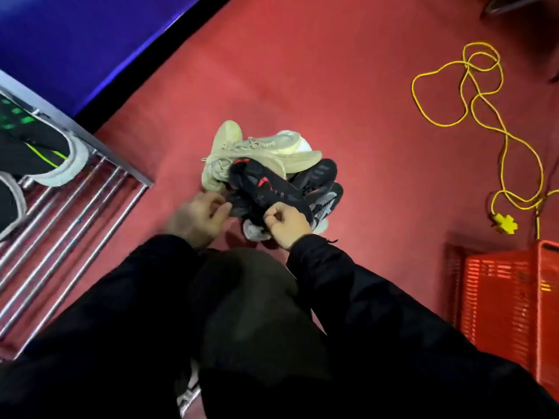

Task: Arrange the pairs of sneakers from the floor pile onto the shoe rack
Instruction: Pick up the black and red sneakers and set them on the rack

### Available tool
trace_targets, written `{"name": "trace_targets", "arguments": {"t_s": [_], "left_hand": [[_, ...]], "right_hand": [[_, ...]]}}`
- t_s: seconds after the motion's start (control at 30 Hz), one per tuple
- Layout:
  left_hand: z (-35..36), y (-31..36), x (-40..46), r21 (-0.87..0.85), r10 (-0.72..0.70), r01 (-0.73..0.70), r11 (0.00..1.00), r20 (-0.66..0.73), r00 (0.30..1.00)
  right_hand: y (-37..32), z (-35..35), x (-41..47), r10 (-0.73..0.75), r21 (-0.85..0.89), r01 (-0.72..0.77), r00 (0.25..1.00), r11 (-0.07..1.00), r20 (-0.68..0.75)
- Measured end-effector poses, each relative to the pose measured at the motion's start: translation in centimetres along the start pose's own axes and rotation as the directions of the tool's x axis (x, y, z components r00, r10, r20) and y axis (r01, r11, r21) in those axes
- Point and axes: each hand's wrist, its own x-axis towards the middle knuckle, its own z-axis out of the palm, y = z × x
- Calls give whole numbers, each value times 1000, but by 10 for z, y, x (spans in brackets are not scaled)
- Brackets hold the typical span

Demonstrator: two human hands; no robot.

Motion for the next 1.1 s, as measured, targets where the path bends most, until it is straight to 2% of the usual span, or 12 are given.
{"name": "trace_targets", "arguments": {"t_s": [0.1,0.17,0.33,0.43,0.47,0.6,0.7,0.77,0.83,0.93,1.03,1.1], "left_hand": [[0,11,-4,75,-28,26,997,23,999],[-9,10,-6,115,-41,36,993,40,998],[-17,0,-4,139,-95,97,985,-24,995],[-15,-1,2,119,-96,92,989,30,995],[-15,0,4,112,-103,97,989,46,994],[-12,6,17,79,-113,105,991,102,988],[-14,8,23,35,-88,85,996,80,993],[-16,7,25,69,-87,85,994,23,996],[-22,4,24,80,-177,180,980,-39,983],[-27,-14,20,-135,-297,286,949,-64,953],[-31,-35,14,-395,-351,303,867,-52,935],[-31,-41,8,-409,-411,364,837,-31,911]], "right_hand": [[30,-13,-6,37,181,-15,993,983,-116],[50,-20,-8,144,292,-88,973,952,-180],[82,-12,12,285,348,-197,933,917,-221],[86,4,39,367,692,-220,927,687,-69],[83,7,43,373,731,-239,927,639,-23],[75,15,41,282,633,-128,948,764,-150],[52,2,20,145,727,40,971,686,-190],[45,-10,10,31,760,98,988,642,-154],[41,-24,9,-70,723,110,994,682,-85],[39,-38,15,-169,663,96,985,742,47],[33,-38,22,-172,653,9,968,757,185],[32,-31,27,-87,646,-98,965,757,248]]}}
